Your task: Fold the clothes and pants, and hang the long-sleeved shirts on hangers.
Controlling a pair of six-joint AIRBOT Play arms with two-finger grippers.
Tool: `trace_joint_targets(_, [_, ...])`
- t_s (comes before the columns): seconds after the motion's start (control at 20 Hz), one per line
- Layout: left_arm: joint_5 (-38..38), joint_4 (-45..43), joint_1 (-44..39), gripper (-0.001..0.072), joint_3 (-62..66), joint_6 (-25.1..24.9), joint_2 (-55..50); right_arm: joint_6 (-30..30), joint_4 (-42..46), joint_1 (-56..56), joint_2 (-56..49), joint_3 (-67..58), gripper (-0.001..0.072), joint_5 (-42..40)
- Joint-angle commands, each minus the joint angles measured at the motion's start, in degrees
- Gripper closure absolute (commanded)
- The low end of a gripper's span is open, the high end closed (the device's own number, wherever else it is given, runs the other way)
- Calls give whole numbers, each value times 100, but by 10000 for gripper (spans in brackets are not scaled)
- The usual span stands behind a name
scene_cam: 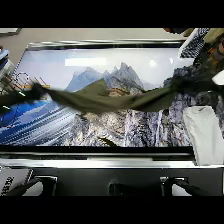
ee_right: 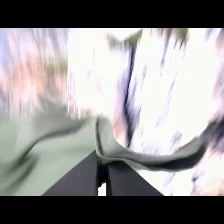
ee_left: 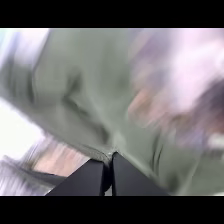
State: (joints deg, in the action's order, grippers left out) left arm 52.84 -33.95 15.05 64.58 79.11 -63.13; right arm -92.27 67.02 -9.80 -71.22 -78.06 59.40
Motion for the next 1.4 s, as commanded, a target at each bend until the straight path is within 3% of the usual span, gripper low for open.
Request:
trace_joint_targets(0.0, [566, 4, 809, 696, 2096, 195, 616, -291, 1281, 0, 1456, -9, 682, -837])
trace_joint_targets(0.15, [870, -11, 1499, 696, 3222, 527, 1261, -293, 1777, 0, 2745, -9, 681, -835])
trace_joint_targets(0.35, [1139, -15, 2133, 696, 3401, 944, 2181, -555, 1753, 0, 4138, -9, 681, -826])
trace_joint_targets(0.6, [1681, -120, 2218, 696, 3362, 1263, 2312, -1414, 1309, 0, 4625, -7, 681, -136])
trace_joint_targets(0.75, [1834, -144, 2151, 696, 3038, 1222, 1906, -2000, 317, 0, 3987, 24, 681, 1069])
trace_joint_targets(0.95, [1818, -352, 1204, 696, 2286, 813, 765, -1943, -402, 2, 2179, 28, 680, 2076])
trace_joint_targets(1.15, [1139, -1663, -203, 696, 1847, 787, -1034, -1849, -275, 435, 96, 114, 680, 1088])
trace_joint_targets(1.35, [-221, -1344, -925, 696, 1945, 789, -2846, -2028, -605, 763, -1829, 114, 680, -839])
